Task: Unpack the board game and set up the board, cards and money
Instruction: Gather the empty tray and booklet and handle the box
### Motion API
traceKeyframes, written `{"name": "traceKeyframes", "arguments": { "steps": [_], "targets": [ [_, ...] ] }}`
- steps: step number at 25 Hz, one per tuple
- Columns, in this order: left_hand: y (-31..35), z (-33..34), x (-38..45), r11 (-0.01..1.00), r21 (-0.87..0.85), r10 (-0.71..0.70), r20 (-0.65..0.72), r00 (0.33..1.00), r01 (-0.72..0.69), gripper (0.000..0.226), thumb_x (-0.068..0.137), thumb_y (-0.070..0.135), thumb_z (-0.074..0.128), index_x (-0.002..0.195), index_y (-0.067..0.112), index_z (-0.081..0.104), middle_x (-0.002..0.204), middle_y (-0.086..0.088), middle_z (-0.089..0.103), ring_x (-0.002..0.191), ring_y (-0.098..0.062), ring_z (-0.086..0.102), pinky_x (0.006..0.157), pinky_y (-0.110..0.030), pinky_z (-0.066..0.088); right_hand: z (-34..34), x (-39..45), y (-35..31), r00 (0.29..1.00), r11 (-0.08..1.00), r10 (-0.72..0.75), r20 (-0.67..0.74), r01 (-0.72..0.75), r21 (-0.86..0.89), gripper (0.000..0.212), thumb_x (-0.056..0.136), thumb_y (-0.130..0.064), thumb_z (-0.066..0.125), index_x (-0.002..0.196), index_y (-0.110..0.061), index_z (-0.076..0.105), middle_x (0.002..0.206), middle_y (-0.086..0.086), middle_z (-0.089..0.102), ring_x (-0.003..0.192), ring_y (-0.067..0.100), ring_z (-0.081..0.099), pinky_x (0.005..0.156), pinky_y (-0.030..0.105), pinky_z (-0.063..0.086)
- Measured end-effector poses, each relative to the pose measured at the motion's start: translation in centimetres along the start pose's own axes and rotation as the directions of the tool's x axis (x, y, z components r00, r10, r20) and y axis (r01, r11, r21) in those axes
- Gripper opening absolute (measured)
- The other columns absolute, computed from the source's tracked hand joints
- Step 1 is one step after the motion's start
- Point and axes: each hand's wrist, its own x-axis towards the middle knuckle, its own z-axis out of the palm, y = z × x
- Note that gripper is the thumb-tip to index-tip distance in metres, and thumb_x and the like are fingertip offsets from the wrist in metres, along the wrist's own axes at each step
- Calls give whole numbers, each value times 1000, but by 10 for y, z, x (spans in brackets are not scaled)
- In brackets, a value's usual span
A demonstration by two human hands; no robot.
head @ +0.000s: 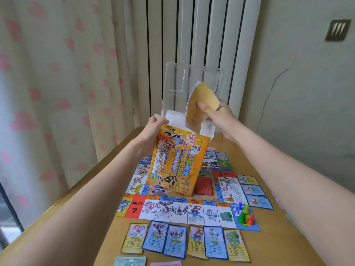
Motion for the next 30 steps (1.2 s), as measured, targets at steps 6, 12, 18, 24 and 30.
{"name": "traceKeyframes", "arguments": {
  "steps": [6, 12, 18, 24, 30],
  "targets": [
    [5, 18, 11, 978, 197, 111, -205, 972, -71, 58, 91, 5, 38, 143, 23, 18, 130, -14, 47, 101, -29, 57, 93, -44, 47, 32, 4, -1, 923, 974, -6, -385, -82, -211, 52, 89, -28, 59, 129, -10, 33, 122, 6, 48, 97, 16, 47, 72, 24, 42],
    [5, 25, 15, 959, 232, 212, -211, 954, -161, 62, 93, 7, 37, 148, 26, 19, 150, -2, 32, 128, -22, 43, 101, -36, 43, 62, 13, 0, 887, 549, -397, -237, 23, -835, 68, 86, -16, 57, 145, -15, 24, 149, 18, 20, 135, 35, 24, 107, 46, 24],
    [0, 17, 22, 978, 144, 184, -233, 955, -153, 66, 87, 2, 42, 147, 23, 25, 145, -8, 40, 127, -28, 46, 103, -46, 42, 39, 4, 17, 902, 288, -303, 306, 393, -873, 53, 93, -43, 47, 143, -28, 35, 157, 9, 2, 142, 33, 6, 115, 46, 12],
    [0, 17, 22, 983, 149, 145, -251, 957, -110, 71, 86, -3, 40, 149, 22, 18, 153, -5, 26, 136, -26, 32, 111, -45, 32, 41, 11, 3, 949, 758, -247, 197, 316, -571, 67, 77, -5, 69, 137, -18, 43, 147, 9, 16, 132, 24, 31, 95, 7, 33],
    [-5, 11, 26, 984, 151, 130, -271, 954, -91, 70, 84, -2, 34, 147, 24, 22, 150, -7, 32, 133, -32, 38, 109, -50, 33, 45, 17, -7, 935, 836, -338, -106, 247, -489, 82, 78, 1, 67, 146, -15, 23, 140, 10, 36, 123, 17, 42, 89, 9, 28]
  ]
}}
